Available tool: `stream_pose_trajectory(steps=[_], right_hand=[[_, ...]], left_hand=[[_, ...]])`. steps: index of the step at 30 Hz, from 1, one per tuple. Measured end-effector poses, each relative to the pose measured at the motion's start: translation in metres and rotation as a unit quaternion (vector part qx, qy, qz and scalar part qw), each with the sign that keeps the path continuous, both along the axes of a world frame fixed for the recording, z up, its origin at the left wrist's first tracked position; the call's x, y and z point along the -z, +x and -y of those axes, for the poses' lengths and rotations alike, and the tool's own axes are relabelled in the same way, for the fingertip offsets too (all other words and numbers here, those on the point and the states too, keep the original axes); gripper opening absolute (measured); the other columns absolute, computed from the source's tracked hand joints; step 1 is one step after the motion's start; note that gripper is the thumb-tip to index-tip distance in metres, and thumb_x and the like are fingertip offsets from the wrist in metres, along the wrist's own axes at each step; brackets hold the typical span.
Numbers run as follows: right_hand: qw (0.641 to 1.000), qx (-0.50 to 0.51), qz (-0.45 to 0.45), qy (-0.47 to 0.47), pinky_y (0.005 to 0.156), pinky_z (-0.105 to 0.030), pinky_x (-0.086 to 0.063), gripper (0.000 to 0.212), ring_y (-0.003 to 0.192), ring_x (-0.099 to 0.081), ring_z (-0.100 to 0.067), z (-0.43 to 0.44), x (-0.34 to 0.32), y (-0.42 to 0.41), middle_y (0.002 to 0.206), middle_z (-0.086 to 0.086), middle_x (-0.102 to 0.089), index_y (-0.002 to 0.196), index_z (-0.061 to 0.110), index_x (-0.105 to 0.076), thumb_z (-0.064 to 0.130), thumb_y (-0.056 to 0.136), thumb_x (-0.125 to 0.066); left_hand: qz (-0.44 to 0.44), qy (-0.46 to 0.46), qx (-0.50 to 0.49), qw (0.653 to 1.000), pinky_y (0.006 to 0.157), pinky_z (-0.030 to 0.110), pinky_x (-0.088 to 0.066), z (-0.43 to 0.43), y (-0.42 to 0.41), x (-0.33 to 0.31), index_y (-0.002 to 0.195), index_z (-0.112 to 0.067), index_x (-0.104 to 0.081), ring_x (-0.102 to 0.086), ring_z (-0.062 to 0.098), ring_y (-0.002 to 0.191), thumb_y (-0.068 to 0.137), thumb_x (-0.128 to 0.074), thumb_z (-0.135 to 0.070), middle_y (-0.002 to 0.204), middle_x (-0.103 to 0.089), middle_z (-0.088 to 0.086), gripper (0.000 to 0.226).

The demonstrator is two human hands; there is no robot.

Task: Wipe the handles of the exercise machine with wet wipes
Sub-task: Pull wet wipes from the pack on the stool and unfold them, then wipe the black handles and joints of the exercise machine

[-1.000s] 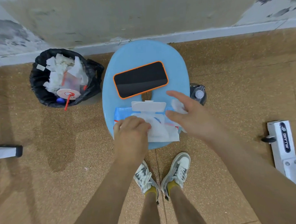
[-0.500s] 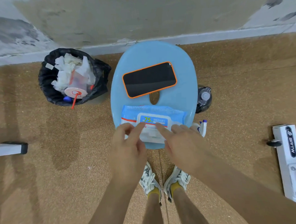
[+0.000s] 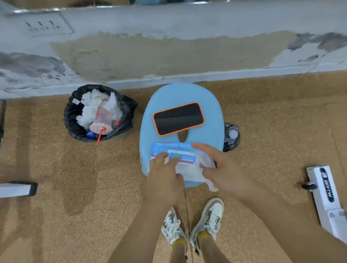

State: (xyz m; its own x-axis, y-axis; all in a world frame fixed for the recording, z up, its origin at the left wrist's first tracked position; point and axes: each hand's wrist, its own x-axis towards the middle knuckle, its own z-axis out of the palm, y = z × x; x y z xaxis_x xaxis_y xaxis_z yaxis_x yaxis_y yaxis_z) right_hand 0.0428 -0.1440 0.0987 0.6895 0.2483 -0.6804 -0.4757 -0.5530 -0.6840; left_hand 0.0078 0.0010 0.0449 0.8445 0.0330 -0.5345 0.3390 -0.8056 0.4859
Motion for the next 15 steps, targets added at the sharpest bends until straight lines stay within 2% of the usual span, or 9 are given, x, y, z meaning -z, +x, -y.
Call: stream_pose_trajectory(steps=[1, 2, 3, 4, 7, 9, 11, 13, 15], right_hand=[[0.991, 0.092, -0.035, 0.087, 0.078, -0.032, -0.045, 0.061, 0.104, -0.06, -0.029, 0.004, -0.02, 0.003, 0.102, -0.005, -0.056, 0.122, 0.035, -0.056, -0.011, 0.083, -0.046], [0.97, 0.158, -0.073, 0.169, 0.077, -0.03, -0.046, 0.061, 0.095, -0.062, -0.023, 0.007, -0.041, 0.005, 0.096, -0.006, -0.056, 0.12, 0.033, -0.059, -0.014, 0.083, -0.047], [0.942, 0.201, -0.105, 0.248, 0.075, -0.03, -0.048, 0.06, 0.088, -0.062, -0.02, 0.009, -0.06, 0.006, 0.091, -0.007, -0.056, 0.121, 0.03, -0.06, -0.015, 0.082, -0.049], [0.912, 0.226, -0.125, 0.318, 0.073, -0.031, -0.05, 0.06, 0.084, -0.061, -0.02, 0.009, -0.078, 0.006, 0.09, -0.009, -0.057, 0.125, 0.027, -0.058, -0.014, 0.08, -0.053], [0.859, 0.242, -0.15, 0.425, 0.074, -0.037, -0.055, 0.076, 0.091, -0.063, -0.024, 0.005, -0.124, 0.003, 0.1, -0.012, -0.062, 0.131, 0.029, -0.052, -0.008, 0.068, -0.071], [0.863, 0.244, -0.15, 0.417, 0.08, -0.038, -0.055, 0.08, 0.105, -0.064, -0.026, 0.0, -0.152, -0.002, 0.114, -0.016, -0.066, 0.131, 0.031, -0.053, -0.009, 0.065, -0.074], [0.895, 0.223, -0.122, 0.366, 0.079, -0.038, -0.056, 0.075, 0.108, -0.064, -0.027, -0.005, -0.185, -0.009, 0.116, -0.018, -0.067, 0.131, 0.031, -0.052, -0.007, 0.069, -0.068], [0.947, 0.17, -0.055, 0.268, 0.076, -0.035, -0.056, 0.077, 0.1, -0.068, -0.024, -0.007, -0.206, -0.017, 0.109, -0.013, -0.071, 0.132, 0.033, -0.049, -0.007, 0.069, -0.068], [0.982, 0.08, 0.042, 0.164, 0.072, -0.034, -0.057, 0.075, 0.087, -0.071, -0.023, -0.009, -0.235, -0.032, 0.095, -0.009, -0.075, 0.13, 0.035, -0.049, -0.007, 0.072, -0.071]], left_hand=[[-0.013, -0.109, -0.113, 0.988, 0.103, 0.025, -0.03, 0.0, 0.004, -0.02, 0.127, -0.023, -0.057, -0.042, 0.018, 0.125, 0.089, -0.053, -0.016, 0.14, -0.046, 0.002, 0.039], [-0.05, -0.242, -0.218, 0.944, 0.101, 0.023, -0.034, 0.002, 0.006, -0.043, 0.124, -0.022, -0.06, -0.049, 0.014, 0.121, 0.092, -0.054, -0.019, 0.134, -0.054, 0.001, 0.032], [-0.092, -0.37, -0.29, 0.878, 0.101, 0.027, -0.039, 0.004, 0.005, -0.066, 0.12, -0.022, -0.063, -0.055, 0.013, 0.116, 0.094, -0.053, -0.027, 0.127, -0.062, -0.001, 0.029], [-0.125, -0.457, -0.313, 0.823, 0.098, 0.031, -0.043, 0.006, 0.002, -0.087, 0.118, -0.022, -0.064, -0.06, 0.013, 0.113, 0.094, -0.052, -0.035, 0.12, -0.067, -0.001, 0.03], [-0.104, -0.567, -0.329, 0.748, 0.087, 0.04, -0.049, 0.008, -0.016, -0.143, 0.11, -0.013, -0.068, -0.066, 0.023, 0.098, 0.087, -0.062, -0.033, 0.109, -0.071, 0.008, 0.031], [-0.059, -0.603, -0.404, 0.686, 0.084, 0.046, -0.052, 0.007, -0.027, -0.173, 0.106, -0.001, -0.067, -0.066, 0.027, 0.092, 0.079, -0.068, -0.021, 0.105, -0.07, 0.018, 0.033], [-0.014, -0.634, -0.474, 0.611, 0.076, 0.041, -0.055, 0.003, -0.039, -0.205, 0.102, 0.001, -0.064, -0.067, 0.026, 0.086, 0.076, -0.066, -0.015, 0.101, -0.069, 0.02, 0.031], [0.017, -0.648, -0.51, 0.566, 0.063, 0.033, -0.056, 0.001, -0.049, -0.229, 0.096, -0.006, -0.061, -0.067, 0.022, 0.076, 0.076, -0.063, -0.015, 0.092, -0.069, 0.016, 0.022], [0.06, -0.627, -0.549, 0.55, 0.045, 0.023, -0.051, 0.0, -0.067, -0.267, 0.094, -0.01, -0.058, -0.064, 0.016, 0.057, 0.083, -0.058, -0.012, 0.08, -0.065, 0.012, 0.011]])
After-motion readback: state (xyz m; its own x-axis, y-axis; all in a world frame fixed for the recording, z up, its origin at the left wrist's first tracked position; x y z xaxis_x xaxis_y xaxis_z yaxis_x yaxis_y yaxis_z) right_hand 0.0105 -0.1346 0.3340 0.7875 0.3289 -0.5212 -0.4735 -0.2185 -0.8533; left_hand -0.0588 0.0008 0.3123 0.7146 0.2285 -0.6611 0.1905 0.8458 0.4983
